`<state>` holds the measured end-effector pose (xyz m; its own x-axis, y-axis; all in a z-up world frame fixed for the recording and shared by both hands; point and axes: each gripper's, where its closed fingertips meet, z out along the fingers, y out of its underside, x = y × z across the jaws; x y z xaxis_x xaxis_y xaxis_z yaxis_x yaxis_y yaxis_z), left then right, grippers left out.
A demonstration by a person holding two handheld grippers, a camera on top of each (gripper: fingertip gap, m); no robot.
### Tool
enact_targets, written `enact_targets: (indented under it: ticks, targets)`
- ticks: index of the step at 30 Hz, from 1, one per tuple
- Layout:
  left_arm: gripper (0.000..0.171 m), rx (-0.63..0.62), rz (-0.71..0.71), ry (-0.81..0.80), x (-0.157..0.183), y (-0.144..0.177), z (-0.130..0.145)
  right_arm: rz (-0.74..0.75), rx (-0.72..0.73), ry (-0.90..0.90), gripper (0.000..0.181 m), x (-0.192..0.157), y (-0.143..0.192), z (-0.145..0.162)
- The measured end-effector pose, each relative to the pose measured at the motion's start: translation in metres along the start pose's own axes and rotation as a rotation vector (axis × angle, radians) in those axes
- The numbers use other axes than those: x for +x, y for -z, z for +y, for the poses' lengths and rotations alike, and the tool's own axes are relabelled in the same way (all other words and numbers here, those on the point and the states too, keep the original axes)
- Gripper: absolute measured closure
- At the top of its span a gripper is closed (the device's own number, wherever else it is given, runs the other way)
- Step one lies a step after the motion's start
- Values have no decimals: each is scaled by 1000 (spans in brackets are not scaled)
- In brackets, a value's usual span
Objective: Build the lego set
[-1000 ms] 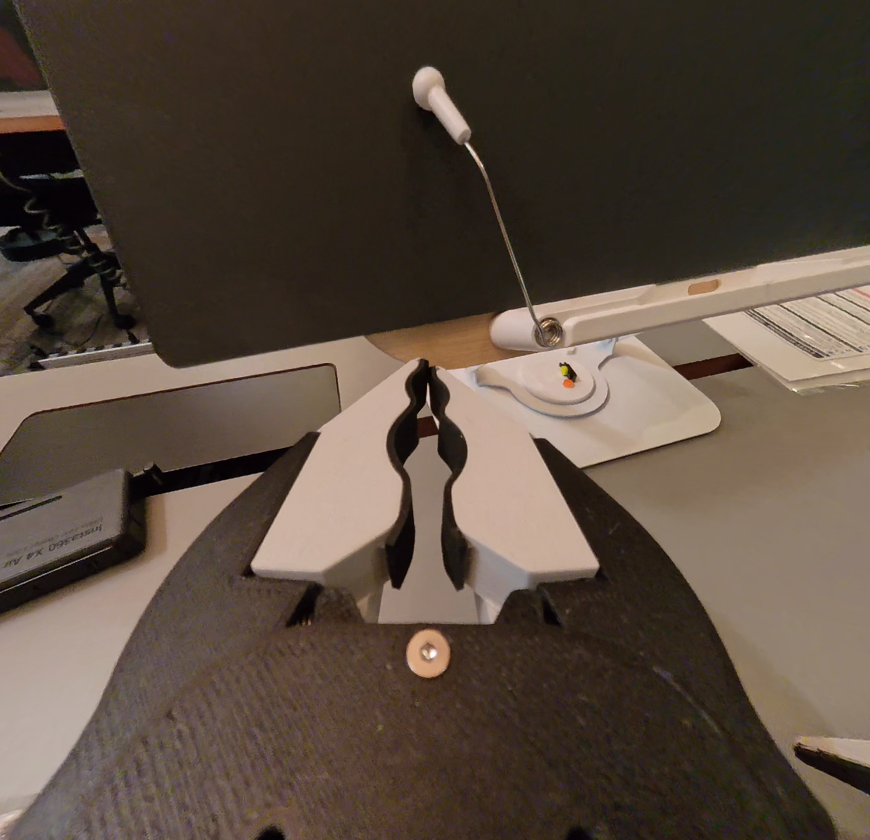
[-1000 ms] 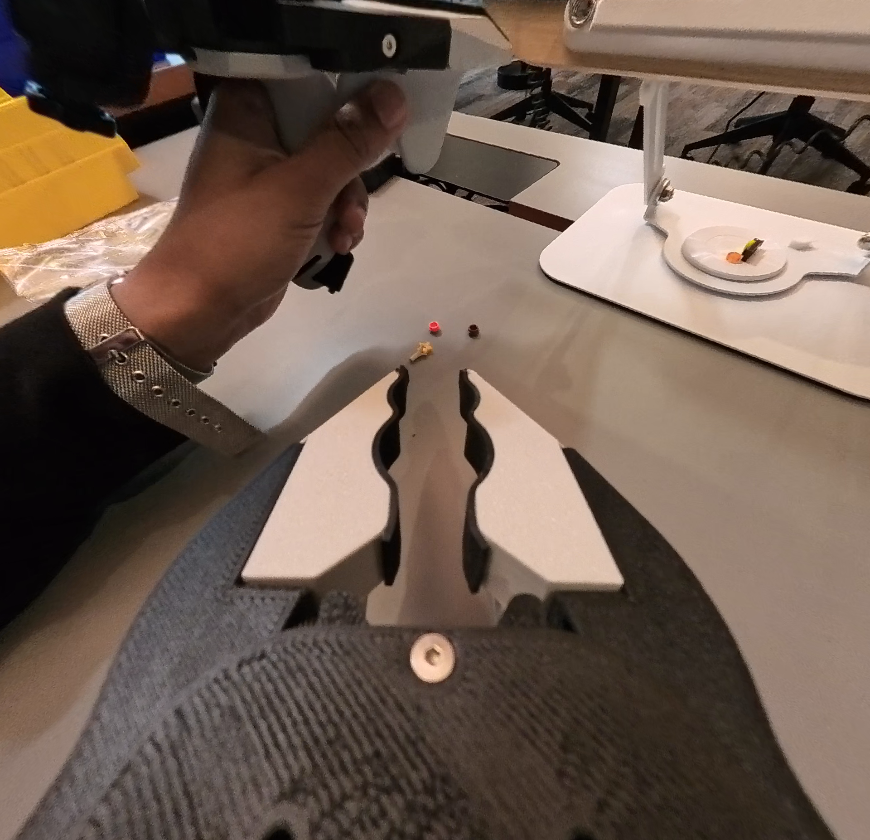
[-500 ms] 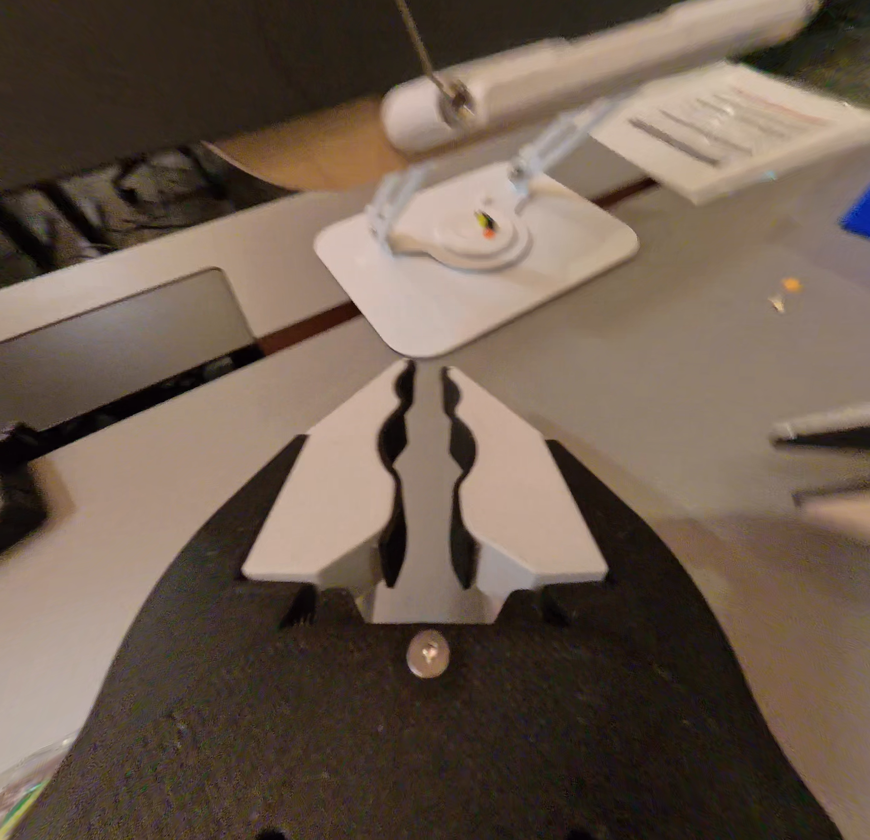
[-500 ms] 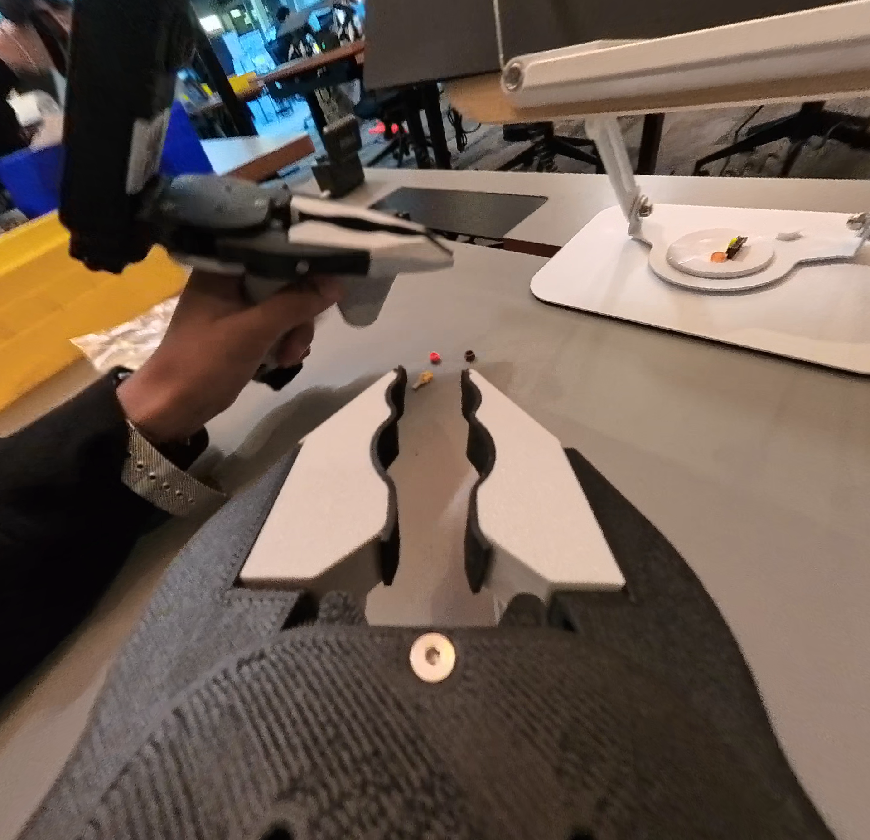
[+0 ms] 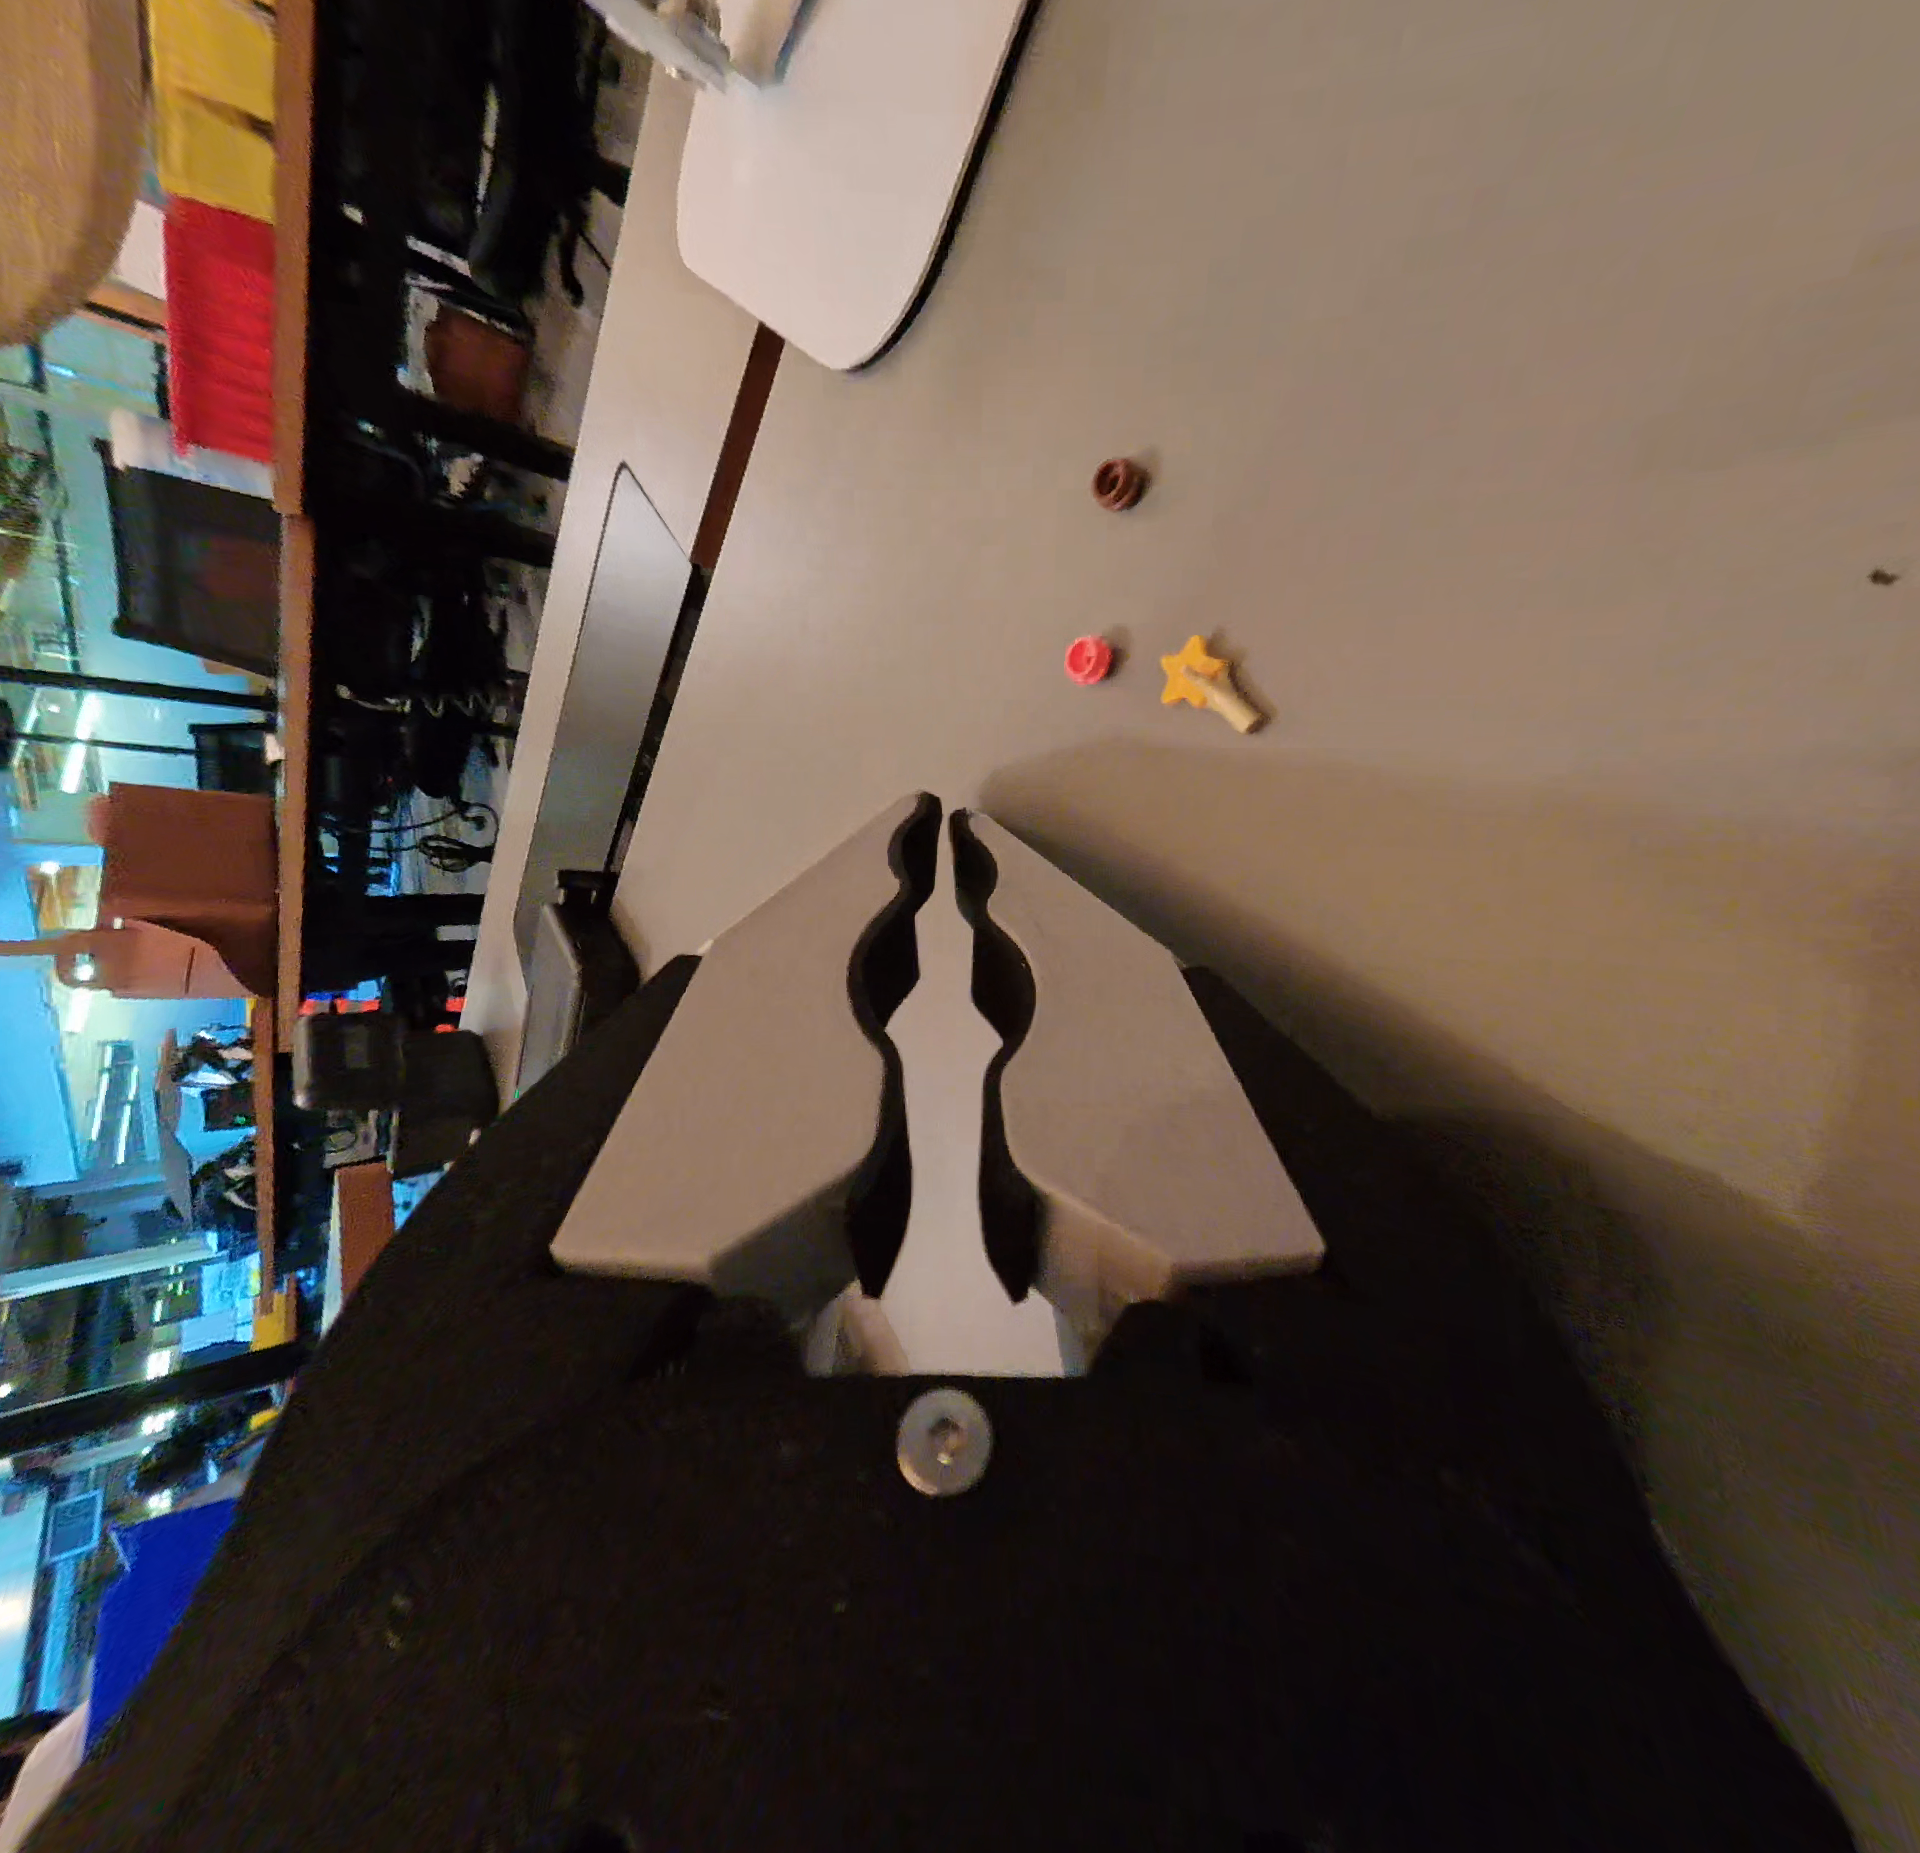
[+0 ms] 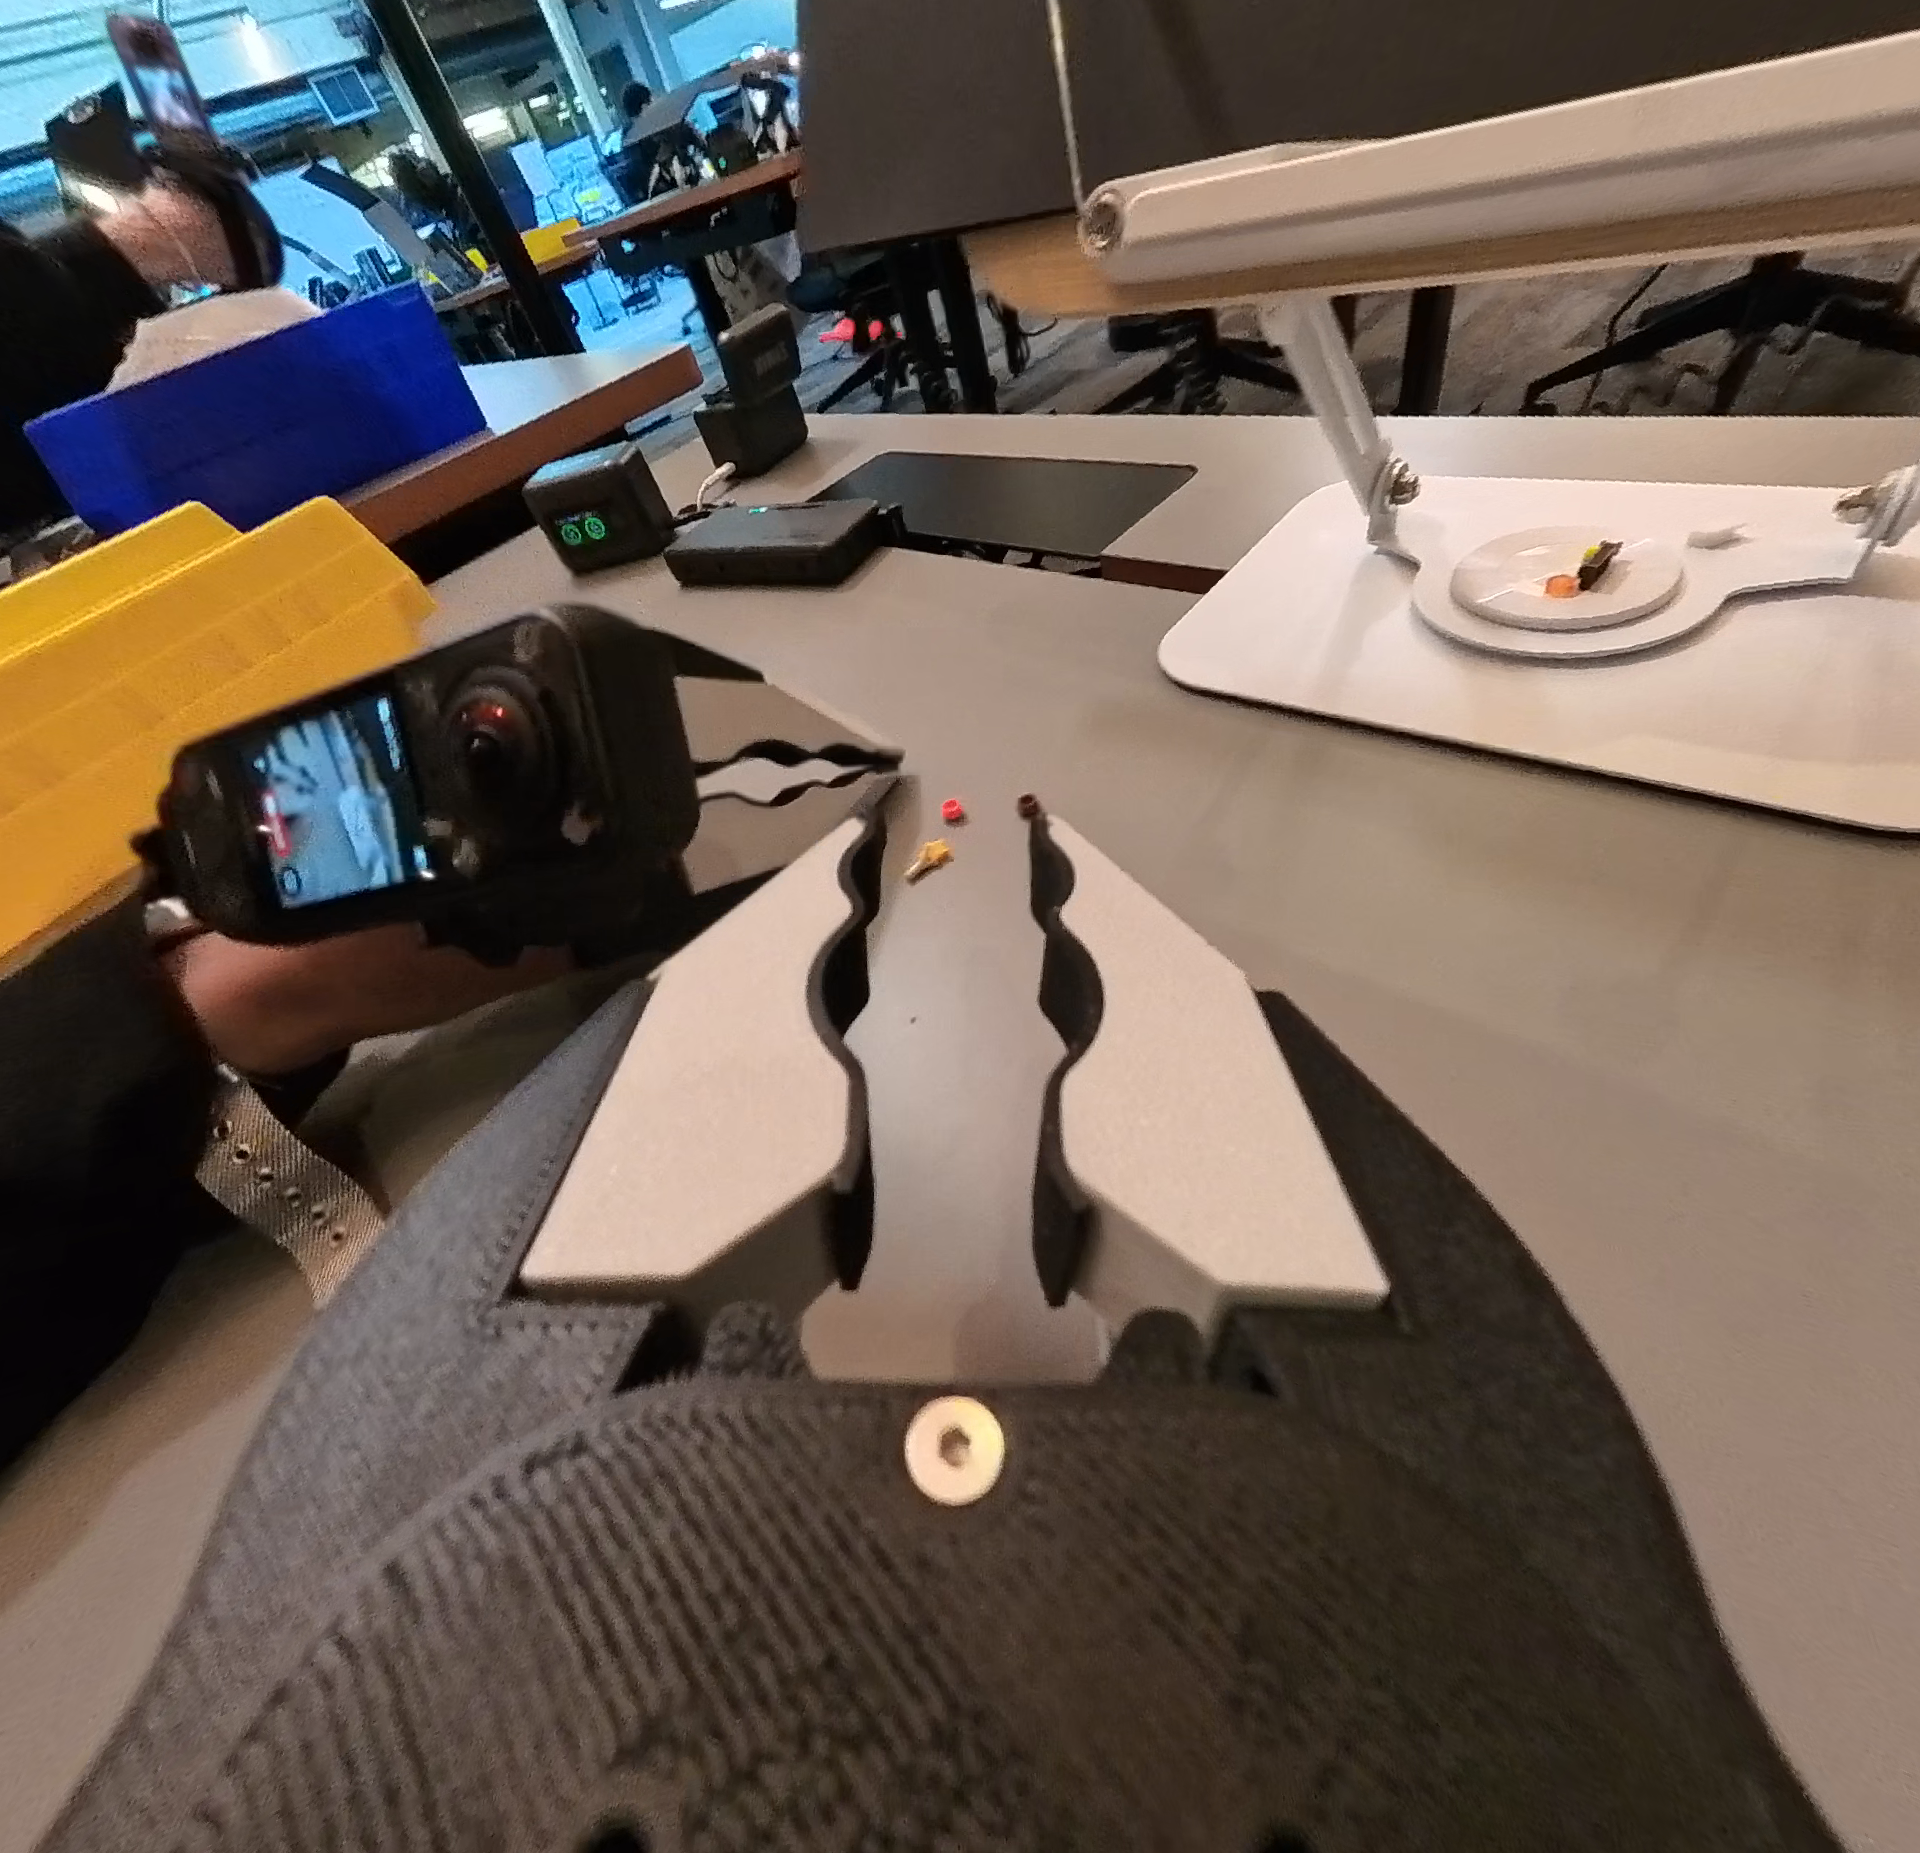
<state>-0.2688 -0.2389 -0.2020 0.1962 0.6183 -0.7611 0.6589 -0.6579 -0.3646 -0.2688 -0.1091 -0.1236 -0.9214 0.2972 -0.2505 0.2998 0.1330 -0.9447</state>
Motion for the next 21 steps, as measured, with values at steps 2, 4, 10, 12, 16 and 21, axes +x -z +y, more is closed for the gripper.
enact_targets:
  ticks: [2,4,10,12,16,21]
  targets:
    - [171,18,-18,0,3,-1,-5,15,26,-5,155,7,3,-5]
    - [171,20,-56,-48,4,-1,-9,57,55,22,157,18,9,-10]
    - [171,83,-195,-142,16,2,-41,206,185,128,161,41,39,-45]
    - [171,84,-186,-116,22,2,-53,243,234,163,161,47,51,-58]
    - [171,106,-188,-132,30,-2,-77,298,281,167,163,62,68,-71]
    - [171,172,-245,-70,15,10,-85,291,302,125,162,70,73,-72]
